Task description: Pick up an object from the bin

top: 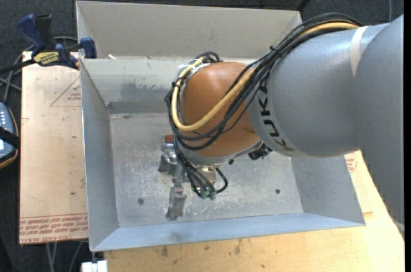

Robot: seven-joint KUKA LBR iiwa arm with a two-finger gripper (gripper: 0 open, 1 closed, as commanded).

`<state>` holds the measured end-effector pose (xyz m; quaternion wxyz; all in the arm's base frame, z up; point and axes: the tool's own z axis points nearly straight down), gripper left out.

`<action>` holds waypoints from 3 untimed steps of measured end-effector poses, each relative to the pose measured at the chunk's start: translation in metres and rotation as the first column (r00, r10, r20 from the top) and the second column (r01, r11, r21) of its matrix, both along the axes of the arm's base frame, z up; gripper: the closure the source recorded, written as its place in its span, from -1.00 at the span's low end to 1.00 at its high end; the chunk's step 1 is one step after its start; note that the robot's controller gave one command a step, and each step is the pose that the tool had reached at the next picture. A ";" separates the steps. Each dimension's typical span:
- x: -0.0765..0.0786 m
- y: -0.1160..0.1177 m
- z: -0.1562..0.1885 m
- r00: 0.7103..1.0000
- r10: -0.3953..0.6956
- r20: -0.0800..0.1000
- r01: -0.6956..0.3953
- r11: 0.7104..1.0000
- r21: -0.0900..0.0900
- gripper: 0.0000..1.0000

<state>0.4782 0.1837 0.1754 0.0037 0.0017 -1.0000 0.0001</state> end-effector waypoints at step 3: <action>0.068 -0.073 -0.105 1.000 0.011 0.011 -0.011 1.000 0.002 -1.00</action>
Offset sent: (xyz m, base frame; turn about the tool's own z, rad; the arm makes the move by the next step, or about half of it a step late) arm 0.0366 -0.0646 -0.1054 0.0757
